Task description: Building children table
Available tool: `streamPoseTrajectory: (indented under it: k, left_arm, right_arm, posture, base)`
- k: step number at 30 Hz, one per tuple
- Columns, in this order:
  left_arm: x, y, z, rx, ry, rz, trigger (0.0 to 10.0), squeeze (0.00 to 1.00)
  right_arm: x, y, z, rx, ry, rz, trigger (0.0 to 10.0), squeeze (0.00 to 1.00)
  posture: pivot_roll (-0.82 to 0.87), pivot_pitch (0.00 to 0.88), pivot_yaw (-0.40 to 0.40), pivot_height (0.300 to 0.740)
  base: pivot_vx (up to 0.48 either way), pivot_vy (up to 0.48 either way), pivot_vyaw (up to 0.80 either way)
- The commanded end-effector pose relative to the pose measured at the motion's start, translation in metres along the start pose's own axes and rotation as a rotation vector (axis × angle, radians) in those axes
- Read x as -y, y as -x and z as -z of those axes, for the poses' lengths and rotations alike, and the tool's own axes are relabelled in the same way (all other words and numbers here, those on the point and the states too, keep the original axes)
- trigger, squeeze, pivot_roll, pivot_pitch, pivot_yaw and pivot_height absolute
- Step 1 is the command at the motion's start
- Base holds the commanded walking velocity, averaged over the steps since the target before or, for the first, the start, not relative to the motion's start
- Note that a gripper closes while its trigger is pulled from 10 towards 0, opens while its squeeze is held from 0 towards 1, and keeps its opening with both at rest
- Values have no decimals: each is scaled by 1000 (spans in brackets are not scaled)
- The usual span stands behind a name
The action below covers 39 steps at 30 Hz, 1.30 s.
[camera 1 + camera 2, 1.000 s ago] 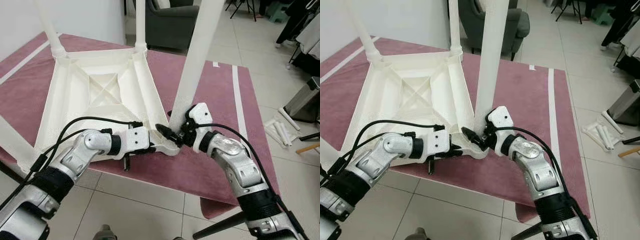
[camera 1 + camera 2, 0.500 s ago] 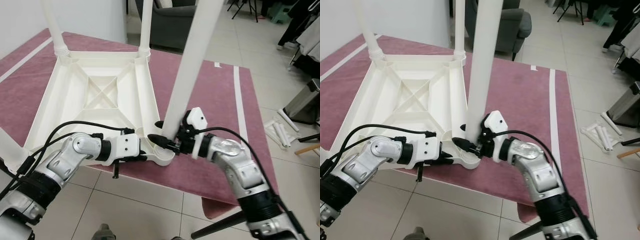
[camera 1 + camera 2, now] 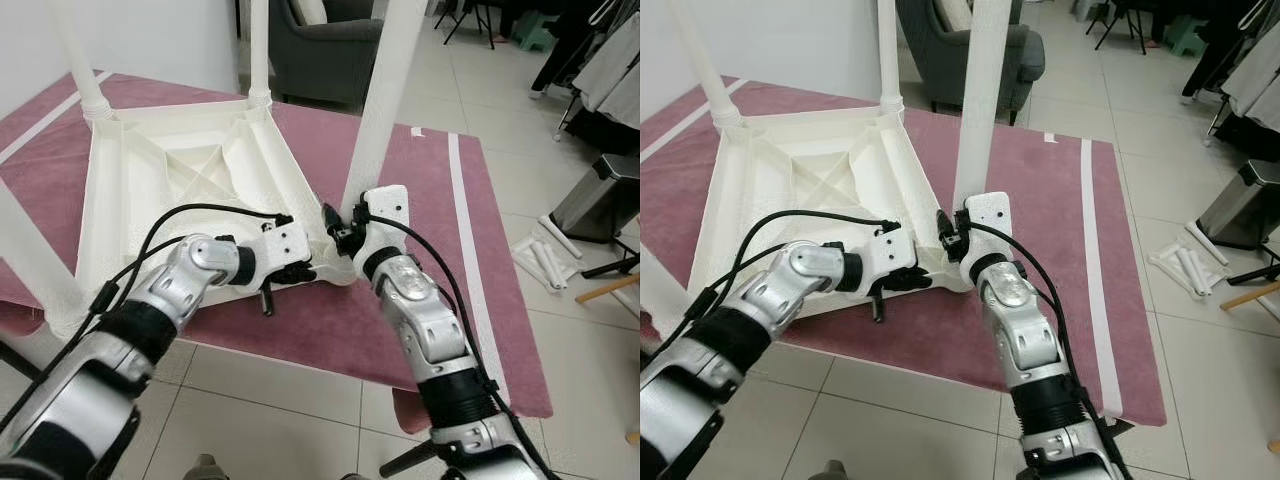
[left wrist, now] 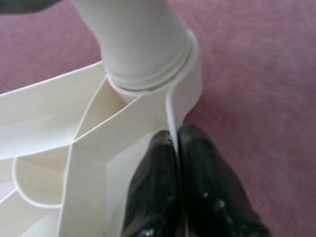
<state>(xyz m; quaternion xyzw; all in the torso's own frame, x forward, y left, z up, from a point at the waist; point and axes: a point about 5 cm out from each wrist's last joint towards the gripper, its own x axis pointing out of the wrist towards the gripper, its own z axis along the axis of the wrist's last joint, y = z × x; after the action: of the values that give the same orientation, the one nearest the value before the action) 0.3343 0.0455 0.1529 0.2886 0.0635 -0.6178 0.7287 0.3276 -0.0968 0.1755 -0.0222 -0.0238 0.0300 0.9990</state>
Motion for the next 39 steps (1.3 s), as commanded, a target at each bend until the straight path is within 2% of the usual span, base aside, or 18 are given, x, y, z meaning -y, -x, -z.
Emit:
streamPoseTrajectory:
  k: [1,10,11,13,14,15,16,17,18,19,20,21,23,24,26,27,32,39]
  left_arm:
    - [9,-14,-50,187,-198,143,0,0]
    - [16,-13,-29,145,-160,131,0,0]
    - [18,-13,-23,130,-154,116,0,0]
    - [19,-13,-18,118,-150,105,0,0]
    - [21,-13,-15,113,-147,106,9961,0]
    - [21,-13,-15,113,-147,106,9961,0]
    - [22,-13,-12,110,-145,100,10000,20]
    - [22,-14,-10,109,-143,98,10000,612]
    - [22,-14,-10,109,-143,98,10000,612]
    - [23,-14,-8,107,-135,94,10000,1000]
    - [23,-14,-7,108,-129,87,10000,1000]
    - [22,-13,-7,116,-130,65,10000,1000]
    - [22,-12,-7,121,-136,52,10000,1000]
    - [21,-10,-8,130,-131,35,10000,918]
    - [20,-9,-8,136,-126,24,10000,918]
    - [19,-6,-9,152,-117,2,10000,0]
    - [15,14,-7,184,-74,-101,10000,0]
    - [18,35,4,159,-28,-211,10000,0]
  right_arm:
    - [34,2,42,-208,78,237,0,0]
    - [16,13,47,-173,77,99,0,0]
    - [17,15,50,-175,82,72,10000,0]
    - [16,17,52,-180,87,55,10000,0]
    - [18,19,53,-179,94,55,10000,427]
    - [18,19,53,-179,94,55,10000,427]
    - [19,19,54,-179,109,73,10000,1000]
    - [19,20,55,-179,105,64,10000,1000]
    - [19,20,55,-179,105,64,10000,1000]
    - [20,19,55,-175,112,58,10000,1000]
    - [20,19,53,-162,115,36,10000,1000]
    - [19,18,46,-120,112,-28,10000,0]
    - [18,18,43,-98,107,-62,10000,0]
    - [17,19,37,-66,102,-111,10000,0]
    - [16,20,34,-45,99,-144,10000,0]
    - [16,22,30,-20,95,-178,10000,0]
    - [16,38,16,56,70,-305,10000,0]
    - [21,52,13,74,48,-322,10000,0]
  posture:
    - [153,14,-5,740]
    - [148,21,-6,740]
    - [150,24,-10,740]
    - [150,24,-10,740]
    - [152,27,-12,740]
    - [152,27,-12,740]
    - [152,27,-12,740]
    - [153,29,-15,740]
    - [153,29,-15,740]
    - [153,31,-16,740]
    - [153,31,-17,740]
    - [153,30,-18,740]
    - [153,30,-18,740]
    - [151,30,-17,740]
    - [150,29,-17,740]
    - [150,29,-18,740]
    - [146,25,-20,740]
    - [147,22,-21,740]
  base:
    - [0,0,0]
    - [0,0,0]
    - [0,0,0]
    - [0,0,0]
    - [0,0,0]
    - [0,0,0]
    - [0,0,0]
    - [0,0,0]
    - [0,0,0]
    - [0,0,0]
    - [0,0,0]
    - [0,0,0]
    - [0,0,0]
    - [0,0,0]
    - [0,0,0]
    - [0,0,0]
    - [0,0,0]
    - [0,0,0]
